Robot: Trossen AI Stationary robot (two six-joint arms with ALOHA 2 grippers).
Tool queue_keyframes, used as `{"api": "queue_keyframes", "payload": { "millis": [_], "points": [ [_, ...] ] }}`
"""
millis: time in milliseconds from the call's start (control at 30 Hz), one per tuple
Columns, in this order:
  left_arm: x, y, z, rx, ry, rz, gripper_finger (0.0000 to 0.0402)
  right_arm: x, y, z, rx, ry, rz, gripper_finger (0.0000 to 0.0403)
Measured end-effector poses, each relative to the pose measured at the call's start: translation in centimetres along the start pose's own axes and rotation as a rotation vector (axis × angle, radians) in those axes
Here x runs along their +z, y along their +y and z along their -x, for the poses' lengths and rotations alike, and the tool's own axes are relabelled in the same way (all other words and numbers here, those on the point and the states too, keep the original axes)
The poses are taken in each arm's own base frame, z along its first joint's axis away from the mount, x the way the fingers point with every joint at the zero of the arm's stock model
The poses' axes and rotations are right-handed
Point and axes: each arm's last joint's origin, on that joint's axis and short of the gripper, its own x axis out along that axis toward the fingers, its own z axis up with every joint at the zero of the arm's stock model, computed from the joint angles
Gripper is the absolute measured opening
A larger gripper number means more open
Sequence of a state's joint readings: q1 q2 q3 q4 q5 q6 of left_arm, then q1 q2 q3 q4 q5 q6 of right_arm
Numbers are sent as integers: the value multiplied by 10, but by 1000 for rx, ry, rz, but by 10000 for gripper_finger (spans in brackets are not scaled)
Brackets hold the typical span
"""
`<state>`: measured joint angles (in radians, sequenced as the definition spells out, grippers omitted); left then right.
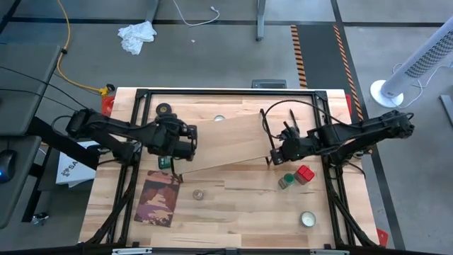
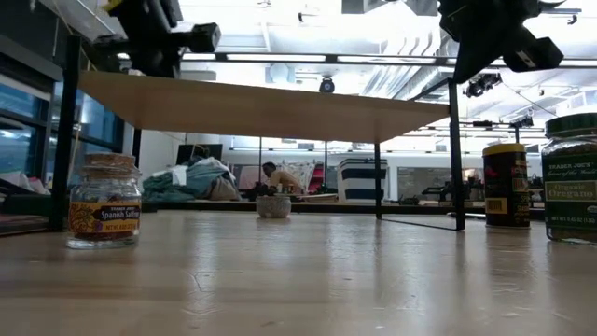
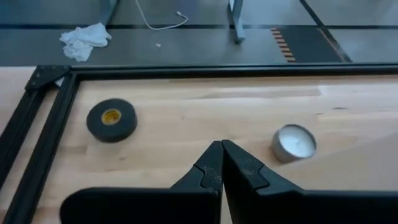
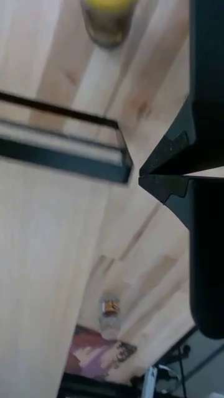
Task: Shelf spices
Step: Move the shelf a quarter turn to the left on the table
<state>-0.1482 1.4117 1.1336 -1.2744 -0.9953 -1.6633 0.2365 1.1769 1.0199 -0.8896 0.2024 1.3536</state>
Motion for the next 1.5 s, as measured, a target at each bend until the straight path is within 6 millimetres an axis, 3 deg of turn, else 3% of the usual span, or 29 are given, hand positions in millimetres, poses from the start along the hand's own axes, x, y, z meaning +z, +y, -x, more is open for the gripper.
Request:
{"api": "queue_keyframes", "payload": {
  "millis": [167, 333, 433, 567, 800, 967, 1133, 1500],
  "points": [
    [12, 0, -5, 23, -7, -35, 0, -6, 6, -4, 21, 4, 20, 0],
    [48, 2, 26, -87, -62, -139, 0, -5, 2, -2, -3, 5, 21, 0],
    [56, 7, 42, -146, 18, -231, 0, -4, -1, 0, -24, -2, 21, 0],
    [42, 22, 50, -42, 161, -261, 0, -4, -4, 2, -41, -17, 24, 0],
    [-1, 25, 41, 52, 337, -252, 0, -3, -4, 2, -43, -17, 16, 0],
    [-18, 30, 37, 114, 295, -197, 0, -3, -5, 2, -45, -16, 16, 0],
    [-21, 27, 37, 104, 241, -99, 0, -3, -4, 2, -40, -6, 15, 0],
    [-11, 24, 19, 135, 159, -136, 0, -7, 0, 3, -10, -32, -15, 0]
  ]
}}
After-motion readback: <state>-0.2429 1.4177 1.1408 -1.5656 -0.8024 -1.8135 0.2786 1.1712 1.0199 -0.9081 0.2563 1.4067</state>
